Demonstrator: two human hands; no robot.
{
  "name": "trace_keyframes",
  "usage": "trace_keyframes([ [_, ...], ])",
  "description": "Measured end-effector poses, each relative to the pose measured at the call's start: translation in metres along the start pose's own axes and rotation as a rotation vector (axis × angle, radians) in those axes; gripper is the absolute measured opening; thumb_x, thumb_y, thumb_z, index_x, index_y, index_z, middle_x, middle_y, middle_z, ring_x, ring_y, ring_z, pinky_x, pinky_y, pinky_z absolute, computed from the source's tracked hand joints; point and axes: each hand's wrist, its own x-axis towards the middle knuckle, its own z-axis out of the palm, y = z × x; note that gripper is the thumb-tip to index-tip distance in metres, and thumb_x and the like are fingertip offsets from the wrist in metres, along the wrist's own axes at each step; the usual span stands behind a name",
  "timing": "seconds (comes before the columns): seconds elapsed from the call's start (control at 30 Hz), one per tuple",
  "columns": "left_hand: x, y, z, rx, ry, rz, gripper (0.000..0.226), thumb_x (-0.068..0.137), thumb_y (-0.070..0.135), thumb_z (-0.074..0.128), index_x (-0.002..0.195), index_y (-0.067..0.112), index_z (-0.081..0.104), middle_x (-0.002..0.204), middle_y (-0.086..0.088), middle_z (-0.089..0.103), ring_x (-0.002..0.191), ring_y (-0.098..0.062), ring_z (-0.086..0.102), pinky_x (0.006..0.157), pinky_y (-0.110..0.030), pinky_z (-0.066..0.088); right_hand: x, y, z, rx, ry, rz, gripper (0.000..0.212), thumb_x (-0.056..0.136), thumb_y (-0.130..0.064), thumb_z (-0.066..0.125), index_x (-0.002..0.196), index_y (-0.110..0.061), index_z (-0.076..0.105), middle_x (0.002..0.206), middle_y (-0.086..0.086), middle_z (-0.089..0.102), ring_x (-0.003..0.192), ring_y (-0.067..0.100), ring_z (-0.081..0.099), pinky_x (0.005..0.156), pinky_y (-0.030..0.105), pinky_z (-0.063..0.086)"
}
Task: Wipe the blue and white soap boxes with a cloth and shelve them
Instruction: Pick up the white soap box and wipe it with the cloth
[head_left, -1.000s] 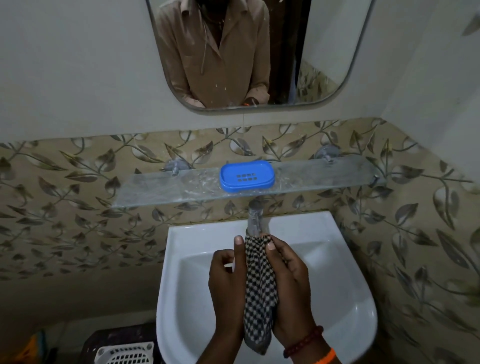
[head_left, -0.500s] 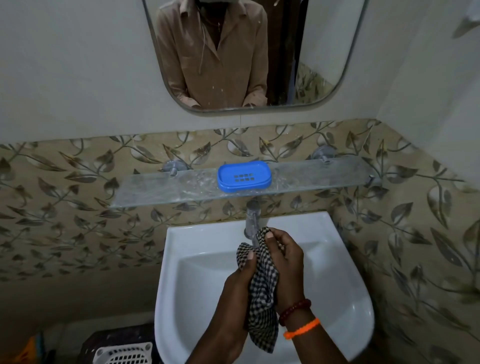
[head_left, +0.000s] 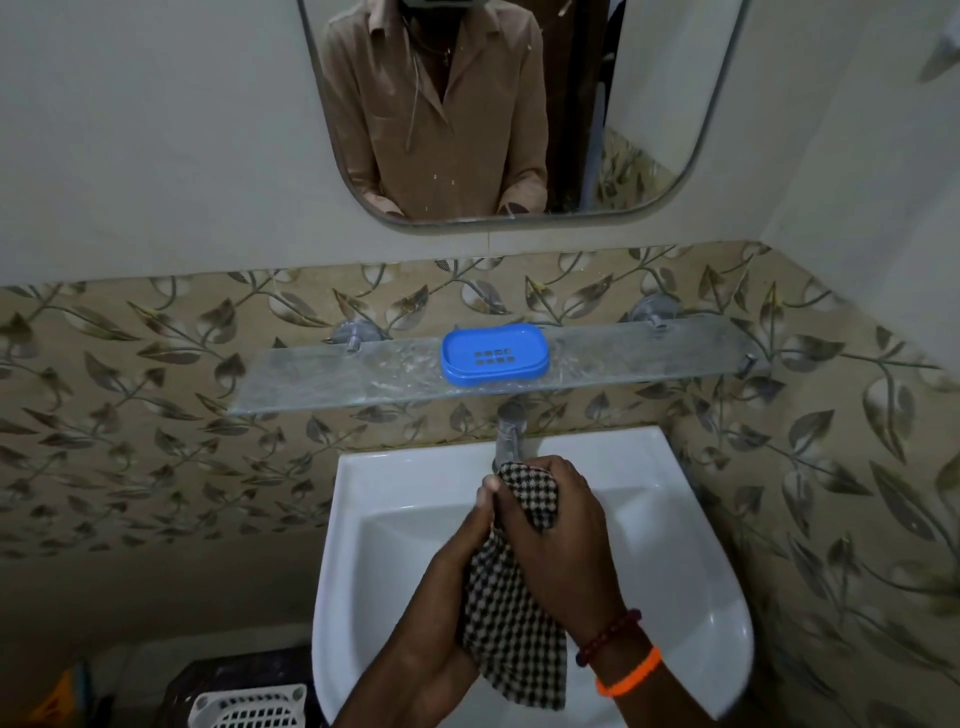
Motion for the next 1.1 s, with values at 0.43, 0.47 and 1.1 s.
trace_keyframes([
  [0.43,-0.004,-0.025,-0.024,0.248,-0.019,0.1,0.079,0.023,0.008,0.102,0.099,0.001,0.08,0.088,-0.009,0.083,0.086,-0.013,0.08,0.071,-0.021,0.061,0.033,0.032,-0.008,-0.123,0.206,0.108,0.056,0.089,-0.049,0.068,0.046,-0.019,0.047,0.045,-0.006,0.057,0.045,0.006,0.056,0.049,0.026,0.045],
  [0.47,-0.003,-0.026,-0.022,0.254,0.0,0.113,0.086,0.013,0.018,0.106,0.093,0.003,0.08,0.084,-0.009,0.083,0.082,-0.01,0.08,0.069,-0.018,0.061,0.032,0.032,-0.009,-0.111,0.201,0.13,0.052,0.09,-0.047,0.067,0.05,-0.017,0.053,0.05,-0.006,0.061,0.05,0.006,0.06,0.052,0.028,0.05],
  [1.1,-0.008,-0.002,-0.017,-0.022,0.136,0.371,0.043,0.066,0.001,0.077,0.109,0.003,0.079,0.117,-0.026,0.076,0.106,-0.04,0.075,0.081,-0.048,0.065,0.029,0.044,-0.025,0.173,0.318,0.266,0.029,0.083,-0.046,0.077,0.08,-0.018,0.079,0.077,-0.007,0.079,0.08,0.008,0.075,0.078,0.039,0.062],
])
